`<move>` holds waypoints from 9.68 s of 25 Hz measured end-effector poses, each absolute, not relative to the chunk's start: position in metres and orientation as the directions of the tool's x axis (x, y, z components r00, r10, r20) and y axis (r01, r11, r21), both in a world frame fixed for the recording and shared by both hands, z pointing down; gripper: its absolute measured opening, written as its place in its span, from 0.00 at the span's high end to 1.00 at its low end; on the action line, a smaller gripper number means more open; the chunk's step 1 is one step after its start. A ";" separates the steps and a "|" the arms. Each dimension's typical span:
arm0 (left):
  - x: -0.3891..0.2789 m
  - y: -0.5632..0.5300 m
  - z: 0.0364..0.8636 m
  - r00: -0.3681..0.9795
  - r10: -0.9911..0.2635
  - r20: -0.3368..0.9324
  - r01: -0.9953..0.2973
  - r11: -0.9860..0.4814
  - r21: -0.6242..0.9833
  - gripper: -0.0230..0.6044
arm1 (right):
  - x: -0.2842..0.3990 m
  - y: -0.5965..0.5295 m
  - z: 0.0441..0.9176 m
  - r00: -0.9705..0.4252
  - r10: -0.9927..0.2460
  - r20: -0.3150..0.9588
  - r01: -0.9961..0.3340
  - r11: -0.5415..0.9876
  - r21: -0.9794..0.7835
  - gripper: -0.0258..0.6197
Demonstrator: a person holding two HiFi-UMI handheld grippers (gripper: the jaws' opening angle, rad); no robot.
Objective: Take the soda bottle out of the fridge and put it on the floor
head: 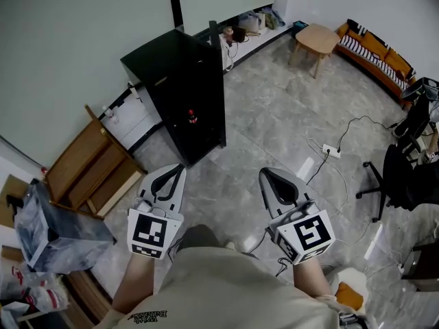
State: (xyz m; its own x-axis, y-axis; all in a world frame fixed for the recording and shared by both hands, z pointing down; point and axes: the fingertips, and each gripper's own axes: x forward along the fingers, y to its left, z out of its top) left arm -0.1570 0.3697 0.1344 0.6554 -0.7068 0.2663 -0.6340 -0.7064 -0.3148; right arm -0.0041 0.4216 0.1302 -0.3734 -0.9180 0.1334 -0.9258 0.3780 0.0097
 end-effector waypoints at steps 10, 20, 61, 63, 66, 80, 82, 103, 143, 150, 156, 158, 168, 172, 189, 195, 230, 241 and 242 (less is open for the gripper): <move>-0.148 0.357 0.138 0.670 -0.694 0.262 -0.620 -0.718 -0.317 0.95 | -0.005 0.411 0.136 -0.372 -0.915 0.154 -0.924 0.381 0.031 0.96; -0.143 0.306 0.155 0.685 -0.676 0.272 -0.605 -0.735 -0.306 0.95 | -0.013 0.360 0.152 -0.371 -0.906 0.201 -0.920 0.388 0.048 0.96; -0.157 -0.095 0.207 0.711 -0.602 0.364 -0.547 -0.799 -0.252 0.95 | -0.040 -0.077 0.177 -0.328 -0.900 0.288 -0.933 0.356 0.049 0.96; -0.153 -0.099 0.209 0.698 -0.614 0.367 -0.565 -0.788 -0.245 0.95 | -0.033 -0.081 0.181 -0.340 -0.890 0.304 -0.929 0.369 0.043 0.96; -0.145 -0.106 0.211 0.673 -0.638 0.374 -0.591 -0.768 -0.246 0.95 | -0.022 -0.090 0.188 -0.369 -0.874 0.315 -0.916 0.400 0.037 0.96; -0.125 -0.126 0.232 0.557 -0.730 0.396 -0.718 -0.663 -0.212 0.95 | -0.003 -0.127 0.223 -0.492 -0.794 0.358 -0.841 0.539 0.040 0.96; -0.125 -0.129 0.238 0.554 -0.730 0.399 -0.731 -0.657 -0.187 0.95 | -0.008 -0.131 0.231 -0.511 -0.776 0.369 -0.824 0.564 0.047 0.96; -0.155 -0.179 0.342 0.443 -0.752 0.488 -0.824 -0.556 -0.107 0.95 | -0.096 -0.212 0.385 -0.636 -0.617 0.464 -0.726 0.683 -0.086 0.78; -0.183 -0.230 0.568 0.381 -0.716 0.585 -0.884 -0.467 0.005 0.95 | -0.159 -0.291 0.719 -0.615 -0.494 0.615 -0.721 0.667 -0.185 0.68; -0.192 -0.230 0.581 0.380 -0.724 0.576 -0.886 -0.463 0.003 0.95 | -0.171 -0.293 0.742 -0.600 -0.491 0.632 -0.725 0.668 -0.169 0.69; -0.193 -0.224 0.587 0.392 -0.719 0.574 -0.883 -0.469 0.016 0.95 | -0.170 -0.295 0.757 -0.540 -0.516 0.665 -0.740 0.667 -0.083 0.77; -0.192 -0.223 0.587 0.398 -0.715 0.574 -0.880 -0.475 0.018 0.95 | -0.170 -0.292 0.760 -0.533 -0.511 0.674 -0.732 0.678 -0.065 0.77; -0.188 -0.205 0.572 0.410 -0.685 0.602 -0.866 -0.499 0.022 0.95 | -0.163 -0.274 0.724 -0.548 -0.480 0.685 -0.706 0.705 -0.071 0.79; -0.190 -0.198 0.550 0.408 -0.685 0.604 -0.872 -0.488 0.036 0.95 | -0.156 -0.259 0.678 -0.557 -0.488 0.672 -0.699 0.712 -0.063 0.79; -0.173 -0.177 0.412 0.425 -0.711 0.559 -0.871 -0.490 0.039 0.95 | -0.107 -0.188 0.490 -0.542 -0.509 0.669 -0.695 0.719 -0.016 0.79; -0.158 -0.159 0.387 0.453 -0.693 0.561 -0.844 -0.537 0.018 0.95 | -0.087 -0.173 0.439 -0.541 -0.538 0.647 -0.714 0.700 -0.016 0.79; 0.073 -0.149 0.438 0.735 -0.306 0.605 -0.430 -0.900 0.067 0.95 | 0.130 -0.121 0.469 -0.210 -0.674 0.708 -0.967 0.252 -0.047 0.79; 0.126 -0.140 0.519 0.694 -0.206 0.690 -0.352 -0.933 0.074 0.95 | 0.181 -0.108 0.564 -0.144 -0.607 0.782 -0.990 0.094 -0.109 0.79; 0.128 -0.141 0.529 0.687 -0.199 0.699 -0.351 -0.933 0.079 0.95 | 0.183 -0.109 0.575 -0.144 -0.598 0.789 -0.990 0.089 -0.113 0.79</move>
